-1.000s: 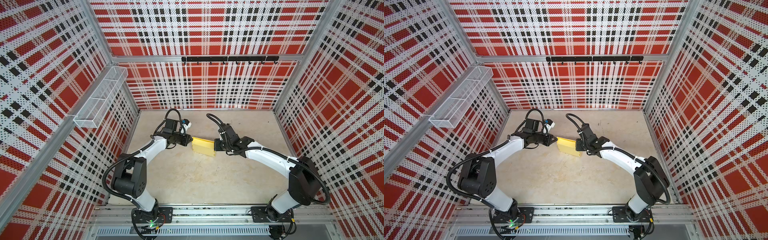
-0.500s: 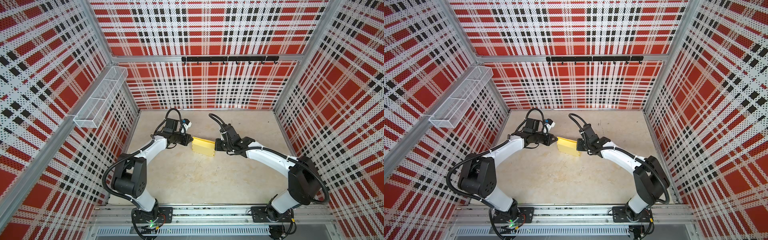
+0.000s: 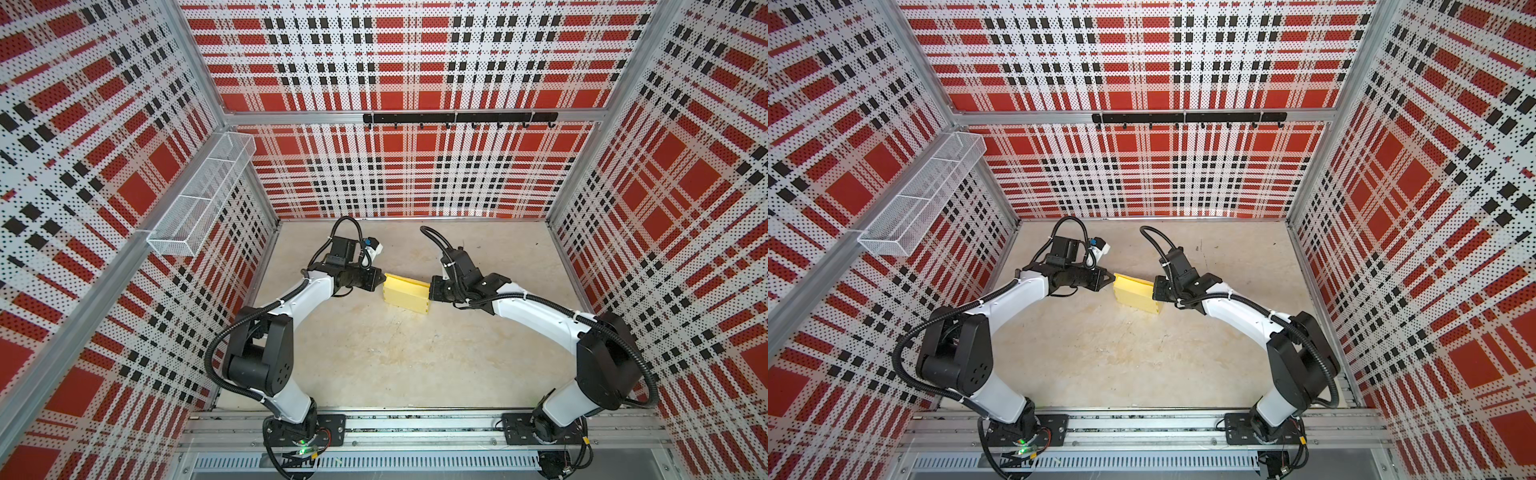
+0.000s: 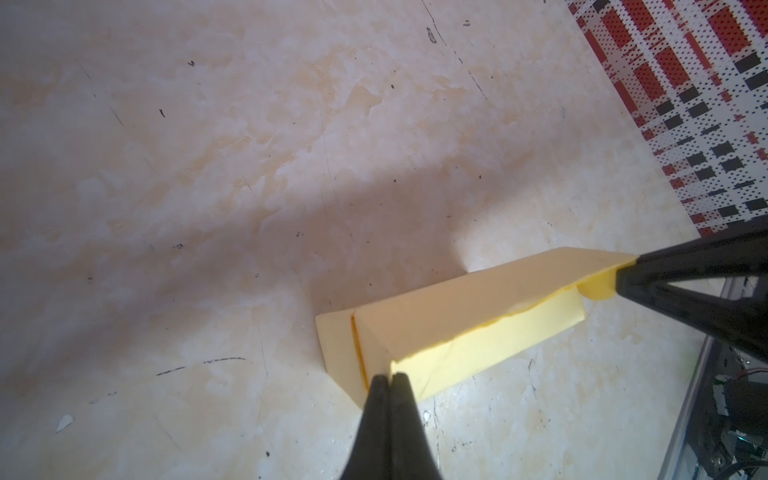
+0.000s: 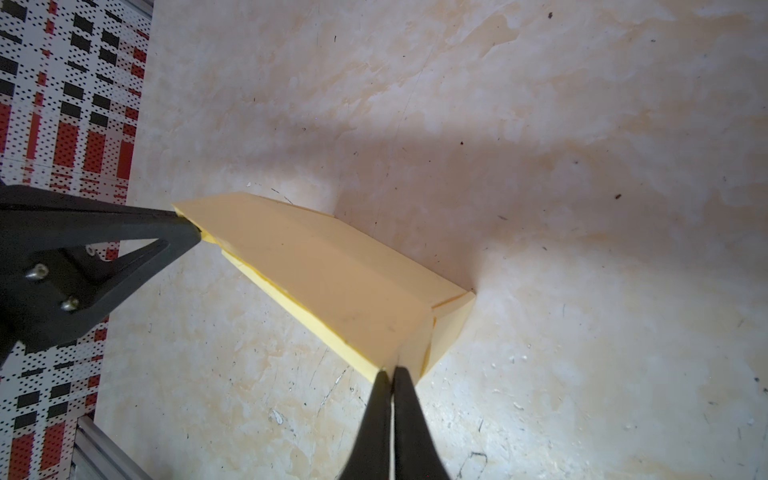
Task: Fold the paper box
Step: 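Hold the box between both grippers, pressing the near end flap with the right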
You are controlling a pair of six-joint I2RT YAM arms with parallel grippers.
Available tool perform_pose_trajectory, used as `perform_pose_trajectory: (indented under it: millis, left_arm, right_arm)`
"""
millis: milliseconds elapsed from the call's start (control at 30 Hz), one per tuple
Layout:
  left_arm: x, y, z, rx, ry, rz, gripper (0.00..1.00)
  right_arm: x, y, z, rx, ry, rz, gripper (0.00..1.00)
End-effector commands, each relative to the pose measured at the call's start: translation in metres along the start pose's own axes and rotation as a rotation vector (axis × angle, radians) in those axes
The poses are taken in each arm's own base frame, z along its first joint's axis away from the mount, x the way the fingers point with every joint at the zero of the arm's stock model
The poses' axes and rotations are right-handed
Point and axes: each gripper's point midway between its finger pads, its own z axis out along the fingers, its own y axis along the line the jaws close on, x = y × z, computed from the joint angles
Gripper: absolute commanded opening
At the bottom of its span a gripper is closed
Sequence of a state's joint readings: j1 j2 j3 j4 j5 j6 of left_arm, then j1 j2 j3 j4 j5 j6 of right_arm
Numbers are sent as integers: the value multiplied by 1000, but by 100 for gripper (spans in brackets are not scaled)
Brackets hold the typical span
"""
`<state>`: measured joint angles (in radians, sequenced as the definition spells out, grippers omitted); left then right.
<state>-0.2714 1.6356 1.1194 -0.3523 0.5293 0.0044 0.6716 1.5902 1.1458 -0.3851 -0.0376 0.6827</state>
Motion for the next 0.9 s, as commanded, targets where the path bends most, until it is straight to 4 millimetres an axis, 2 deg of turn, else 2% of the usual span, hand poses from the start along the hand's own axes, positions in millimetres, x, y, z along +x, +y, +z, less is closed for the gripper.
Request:
perform_pose_trajectory:
  millis: [0,233,500,867]
  left_arm:
    - [-2,-16,5,56,11,6,0]
    - [0,-15,6,53,15,6,0]
    - [-8,-20,1,60,9,7,0]
    - [-1,-15,3,54,16,2,0]
  right_arm:
    - [-14,26,-4,-110,-51,22,6]
    - [-13,26,-4,-131,-53,61,5]
    - [-12,24,-2,-125,-45,57,5]
    - [-13,25,-2,-128,-43,54,5]
